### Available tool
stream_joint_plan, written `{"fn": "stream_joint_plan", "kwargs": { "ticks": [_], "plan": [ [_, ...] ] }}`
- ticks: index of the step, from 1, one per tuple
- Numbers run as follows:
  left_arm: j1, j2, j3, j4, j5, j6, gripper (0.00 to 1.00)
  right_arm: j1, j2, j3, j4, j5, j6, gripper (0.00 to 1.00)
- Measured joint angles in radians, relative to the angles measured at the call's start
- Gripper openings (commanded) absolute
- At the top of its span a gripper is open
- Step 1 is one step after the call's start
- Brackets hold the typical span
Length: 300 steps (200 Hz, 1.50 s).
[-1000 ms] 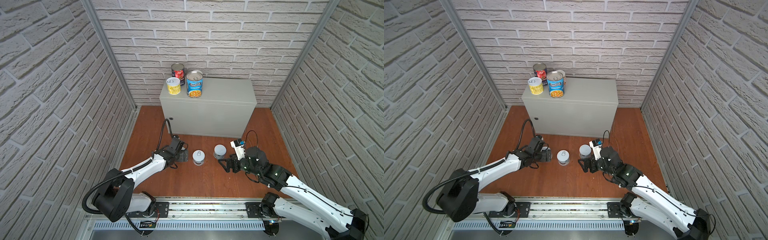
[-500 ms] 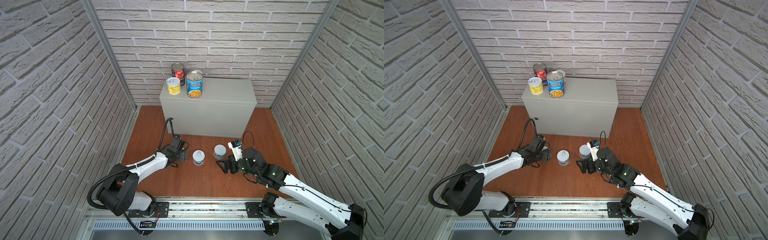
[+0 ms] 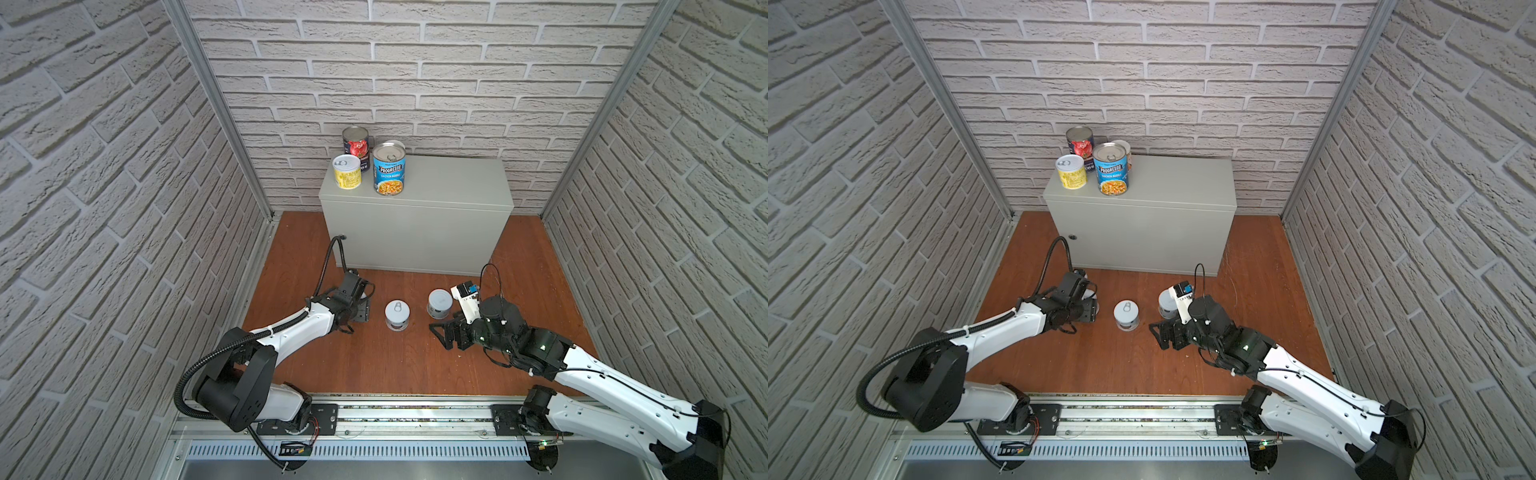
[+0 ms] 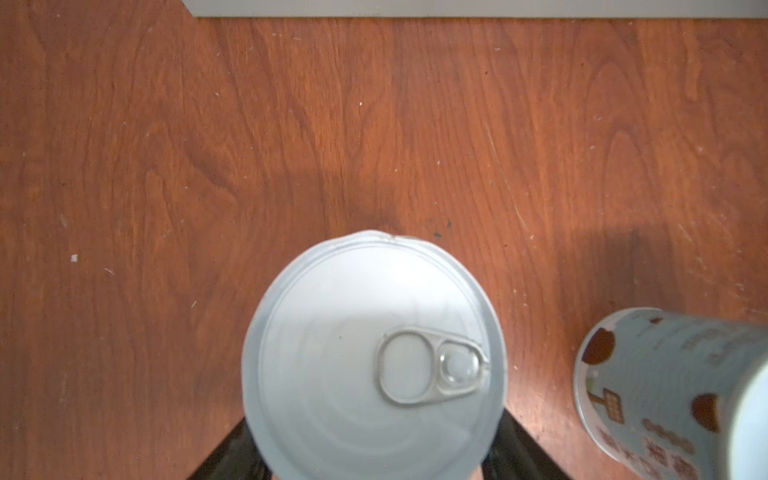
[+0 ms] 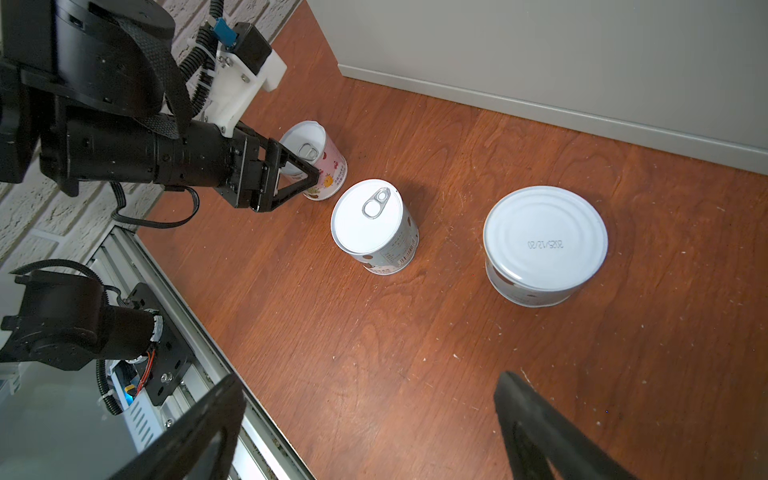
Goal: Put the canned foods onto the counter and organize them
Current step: 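Close the left gripper on the pink can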
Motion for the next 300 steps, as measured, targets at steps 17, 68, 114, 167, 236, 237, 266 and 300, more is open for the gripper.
{"fn": "stream_joint_plan", "kwargs": {
  "ticks": [17,68,114,167,236,237,266,300],
  "plan": [
    [0.008,-0.009,0.005,-0.014,0.005,0.001,0.55,0.015,0.013,0.001,0.013,0.0,-0.014,0.95],
    [0.024,-0.045,0.053,-0.042,0.054,0.002,0.54,0.058,0.023,0.001,0.053,-0.006,-0.072,0.95],
    [0.035,-0.071,0.064,-0.053,0.075,0.017,0.8,0.082,0.078,0.001,0.098,-0.006,-0.098,0.95],
    [0.051,-0.008,0.12,-0.067,0.064,0.026,0.95,0.088,0.098,0.002,0.103,0.018,-0.105,0.95],
    [0.057,0.14,0.21,-0.071,0.022,0.05,0.89,0.088,0.026,0.001,0.092,0.073,-0.105,0.95],
    [0.057,0.142,0.211,-0.07,0.021,0.05,0.89,0.088,0.025,0.001,0.091,0.073,-0.105,0.95],
    [0.058,0.199,0.243,-0.072,0.002,0.061,0.88,0.088,0.003,0.001,0.083,0.093,-0.105,0.95],
    [0.059,0.249,0.266,-0.072,-0.005,0.07,0.88,0.089,0.001,0.001,0.064,0.103,-0.105,0.95]
  ]
}}
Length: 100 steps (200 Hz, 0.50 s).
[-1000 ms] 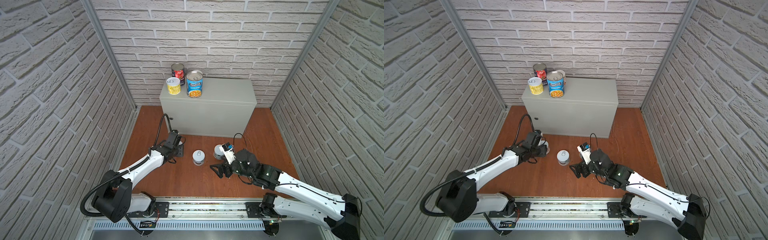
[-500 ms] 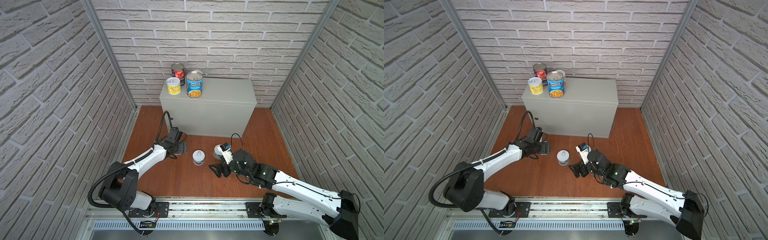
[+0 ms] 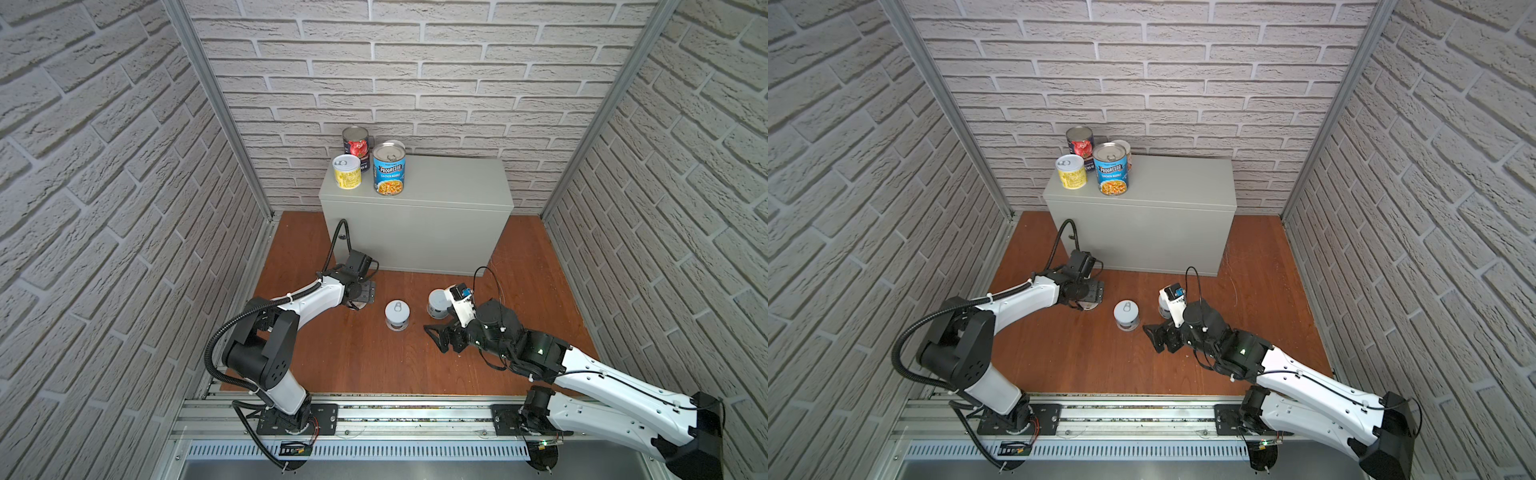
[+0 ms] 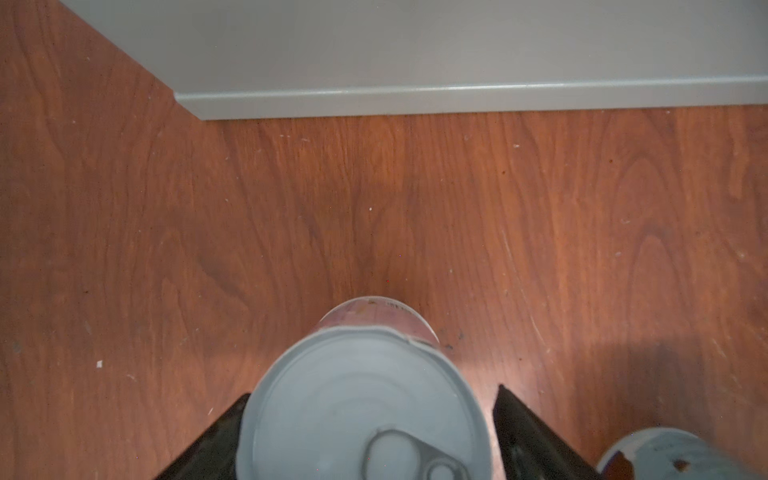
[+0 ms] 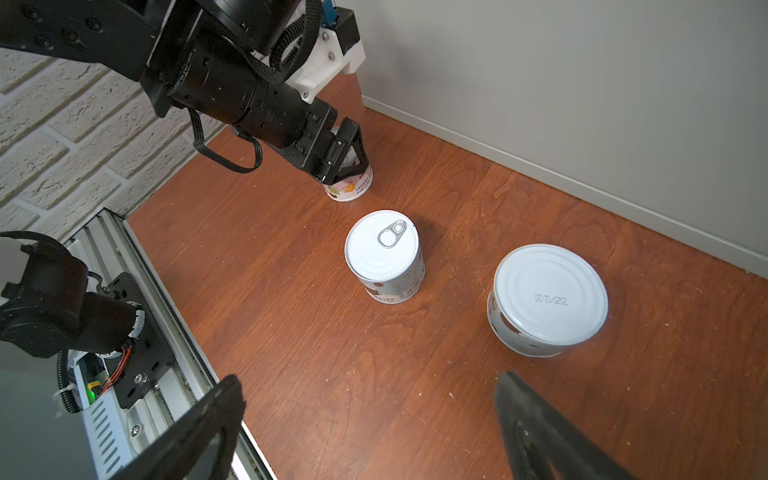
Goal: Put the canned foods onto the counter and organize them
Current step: 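Close the left gripper on the pink can, then lift the pink can with the left gripper while the right gripper approaches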
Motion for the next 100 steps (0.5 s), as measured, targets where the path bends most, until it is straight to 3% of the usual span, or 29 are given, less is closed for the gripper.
{"fn": "stream_joint_plan", "kwargs": {
  "ticks": [22,53,100],
  "plan": [
    [0.002,0.025,0.009,0.002,-0.011,0.005,0.85,0.0,0.0,0.0,-0.006,0.006,0.0,0.95],
    [0.005,0.037,0.009,0.011,-0.019,0.006,0.58,0.0,0.0,0.0,-0.007,0.014,0.0,0.95],
    [0.005,0.02,-0.014,0.035,-0.014,0.013,0.53,0.0,0.0,0.0,-0.006,0.018,0.0,0.95]
  ]
}}
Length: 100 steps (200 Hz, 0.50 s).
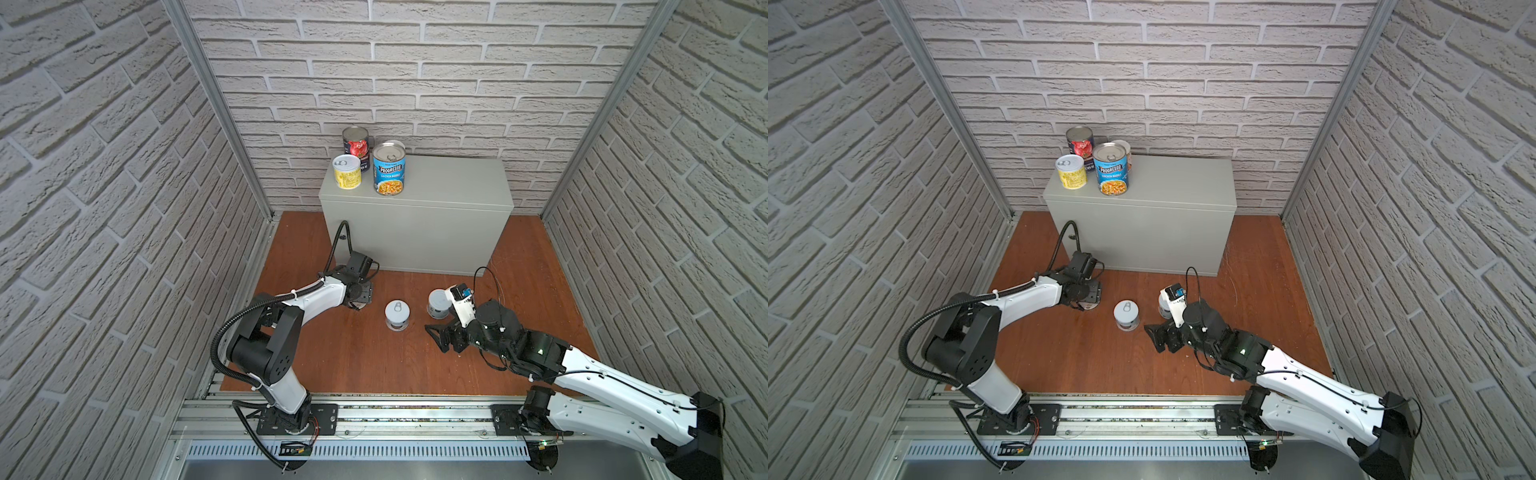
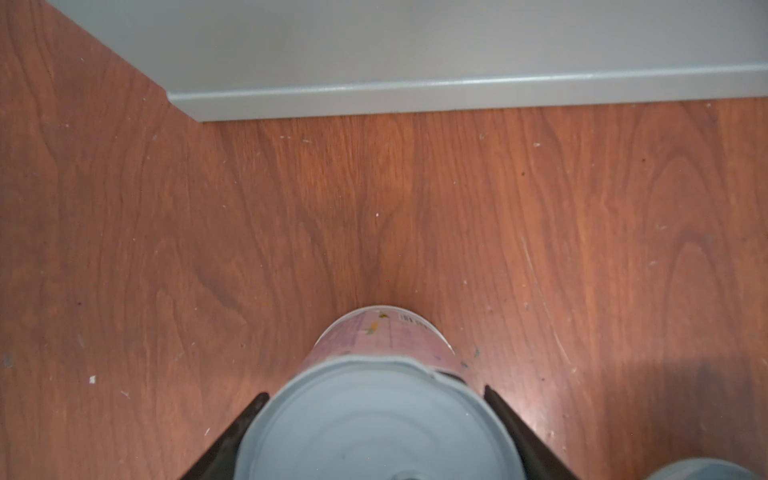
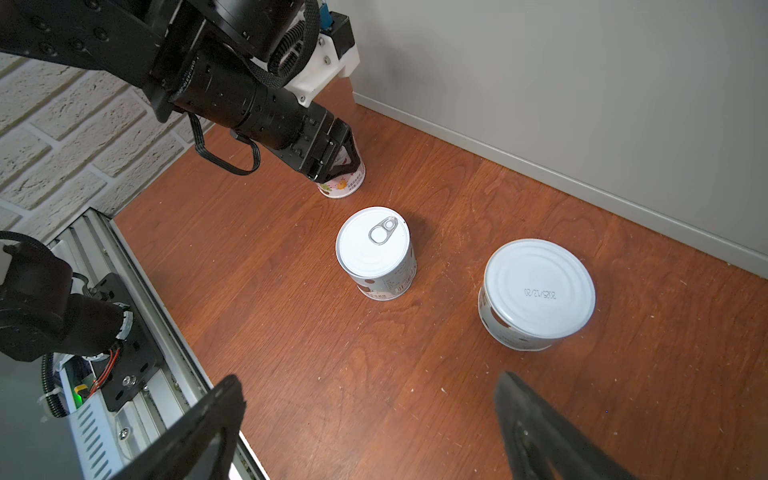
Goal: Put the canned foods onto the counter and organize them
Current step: 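Lift the pink can with the left gripper while the right gripper approaches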
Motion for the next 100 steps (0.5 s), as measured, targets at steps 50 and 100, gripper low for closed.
{"fn": "stream_joint_plan", "kwargs": {
  "ticks": [50,100],
  "plan": [
    [-0.001,-0.085,-0.042,-0.024,0.061,-0.01,0.5,0.0,0.039,0.0,0.009,-0.008,-0.007,0.95],
    [-0.002,-0.255,-0.084,-0.068,0.111,-0.016,0.48,0.001,0.089,0.0,0.029,-0.016,-0.01,0.95]
  ]
}}
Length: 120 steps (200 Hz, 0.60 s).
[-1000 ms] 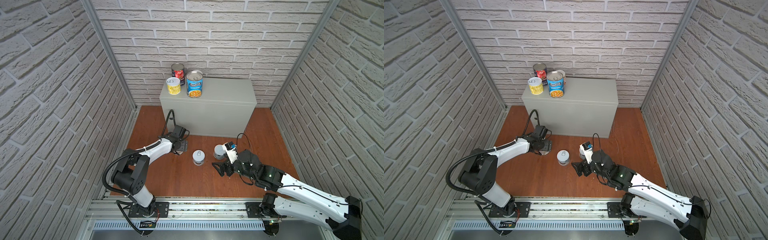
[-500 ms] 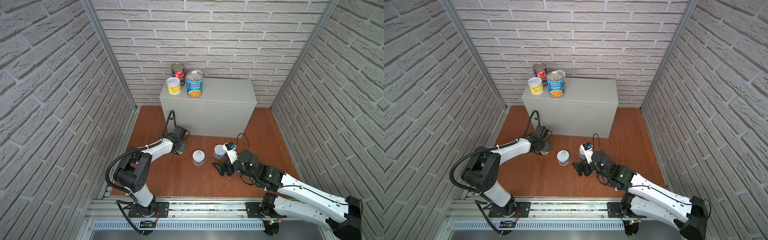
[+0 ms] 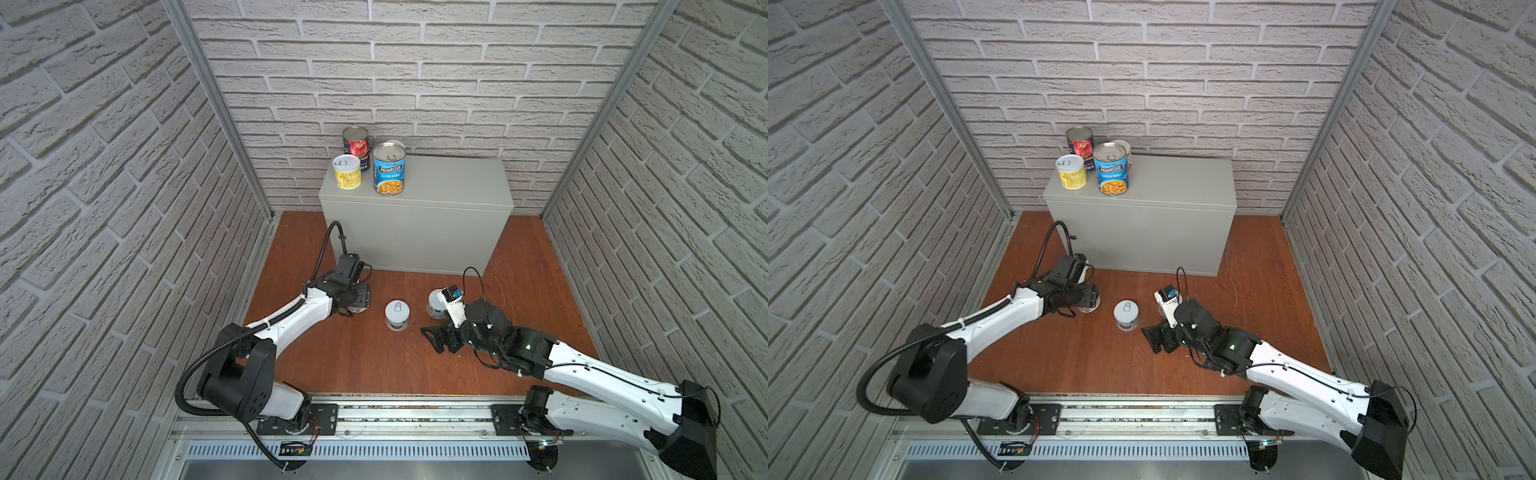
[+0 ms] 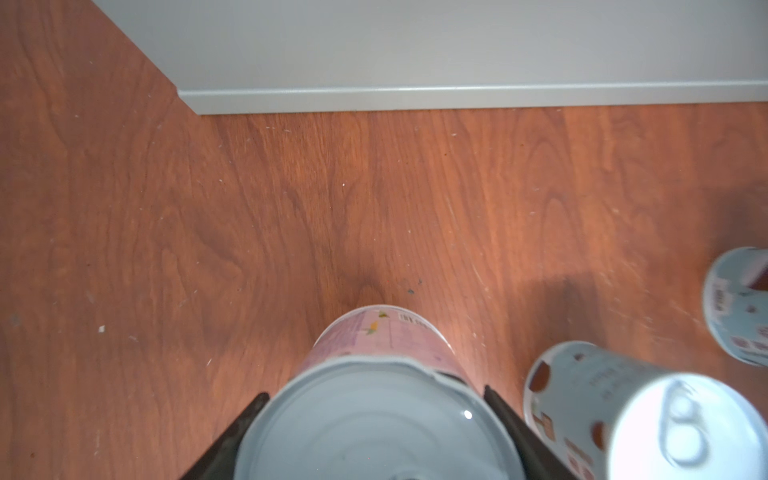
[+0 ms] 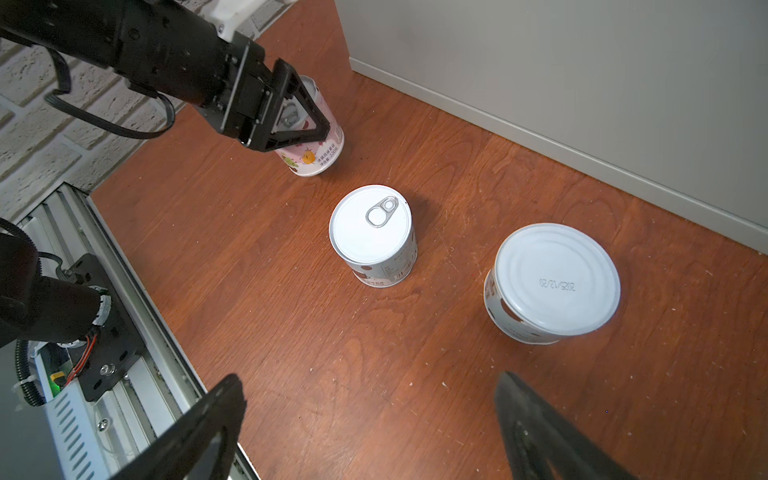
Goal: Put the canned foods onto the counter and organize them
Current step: 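Lift the pink can with the left gripper while the right gripper approaches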
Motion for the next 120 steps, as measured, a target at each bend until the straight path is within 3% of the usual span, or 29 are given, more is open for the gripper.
{"fn": "stream_joint_plan", "kwargs": {
  "ticks": [120],
  "plan": [
    [-0.01,-0.19,-0.011,-0.078,0.071,-0.075,0.47,0.035,-0.048,0.0,0.018,-0.009,0.008,0.94]
  ]
}}
